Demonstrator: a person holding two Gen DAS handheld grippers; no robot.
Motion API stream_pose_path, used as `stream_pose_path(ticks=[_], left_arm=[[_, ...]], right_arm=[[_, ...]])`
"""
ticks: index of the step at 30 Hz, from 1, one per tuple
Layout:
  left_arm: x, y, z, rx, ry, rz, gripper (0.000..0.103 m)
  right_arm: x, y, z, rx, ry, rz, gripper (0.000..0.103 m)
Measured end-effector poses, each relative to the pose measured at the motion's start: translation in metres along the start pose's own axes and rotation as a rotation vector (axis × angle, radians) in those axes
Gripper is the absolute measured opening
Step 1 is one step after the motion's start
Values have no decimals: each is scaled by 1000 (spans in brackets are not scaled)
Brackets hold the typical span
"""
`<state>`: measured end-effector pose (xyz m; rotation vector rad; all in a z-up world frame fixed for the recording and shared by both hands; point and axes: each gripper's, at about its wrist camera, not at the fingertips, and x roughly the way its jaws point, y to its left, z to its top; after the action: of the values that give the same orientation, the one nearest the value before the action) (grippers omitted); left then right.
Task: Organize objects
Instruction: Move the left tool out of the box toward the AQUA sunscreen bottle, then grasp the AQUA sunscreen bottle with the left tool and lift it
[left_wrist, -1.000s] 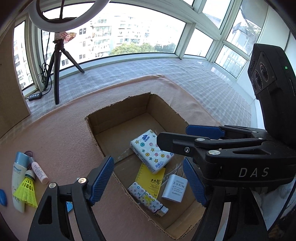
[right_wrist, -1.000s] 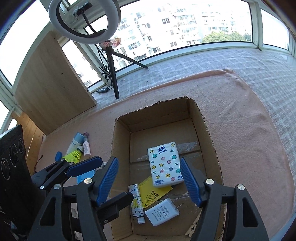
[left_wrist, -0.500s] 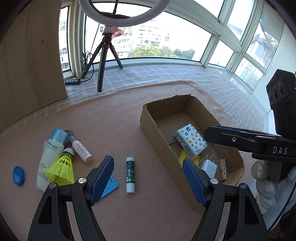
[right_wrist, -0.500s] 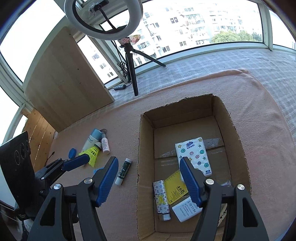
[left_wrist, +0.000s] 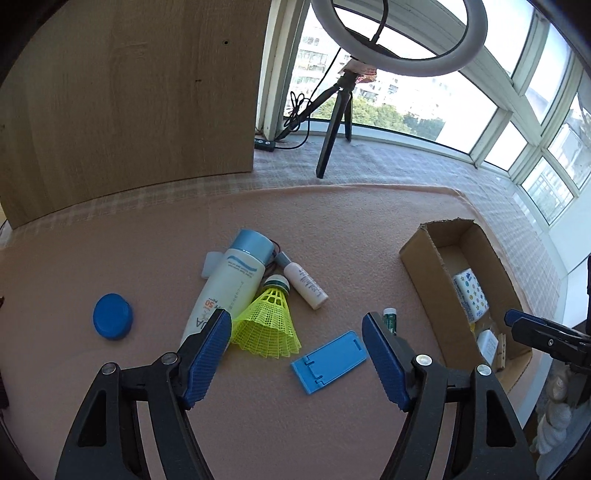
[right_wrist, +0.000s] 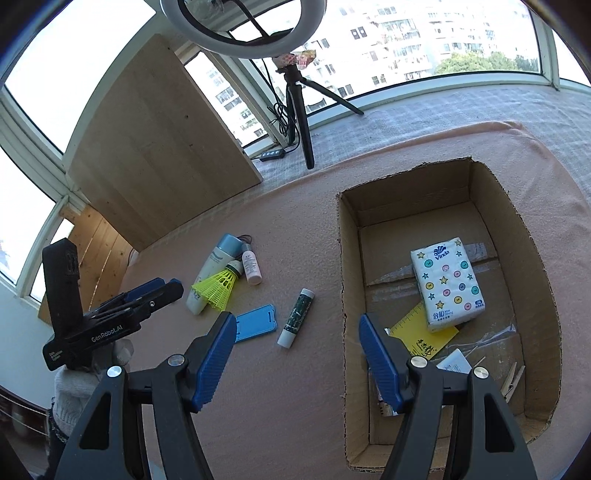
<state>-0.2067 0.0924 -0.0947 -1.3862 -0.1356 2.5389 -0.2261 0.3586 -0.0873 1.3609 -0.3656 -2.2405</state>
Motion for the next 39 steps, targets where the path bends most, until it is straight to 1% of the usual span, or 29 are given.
stream_pose_path(ticks=[2, 3, 8, 10, 13, 20, 23, 24, 26, 28, 29, 30, 31, 36, 39], left_arm=[[4, 12, 4, -17, 8, 6, 74], [6, 17, 6, -37, 11, 26, 71], [24, 31, 20, -40, 39, 49, 69], [33, 34, 28, -41, 48, 55, 69], [50, 38, 40, -54, 68, 46, 69], [87, 37, 71, -57, 91, 74, 69], [109, 37, 81, -65, 122, 81, 57], [116, 37, 83, -66, 133, 83, 55], [128, 35, 86, -58, 149, 101, 54], [137, 34, 86, -52, 162, 113, 53], [141, 34, 85, -47, 173, 118, 50], [144, 34, 85, -42, 185, 125, 43], [146, 35, 84, -41, 191, 129, 42], [142, 39, 75, -25, 192, 134, 39], [135, 44, 65, -27, 195, 128, 39]], right_arm=[[1, 3, -4, 3, 5, 2, 65], [2, 4, -6, 4, 9, 3, 65], [2, 7, -11, 8, 18, 0, 65], [1, 6, -13, 13, 17, -6, 65], [-3, 3, -16, 22, 16, -16, 65], [-8, -9, -23, 48, 23, -50, 65], [-8, -14, -27, 56, 31, -68, 65], [-8, -15, -29, 56, 32, -74, 65], [-10, -18, -32, 57, 33, -87, 65], [-12, -22, -34, 60, 32, -98, 65], [-13, -23, -36, 62, 33, -103, 65], [-14, -25, -36, 65, 33, -106, 65], [-15, -27, -38, 70, 35, -108, 65], [-14, -32, -40, 79, 42, -107, 65], [-9, -27, -38, 72, 50, -94, 65]])
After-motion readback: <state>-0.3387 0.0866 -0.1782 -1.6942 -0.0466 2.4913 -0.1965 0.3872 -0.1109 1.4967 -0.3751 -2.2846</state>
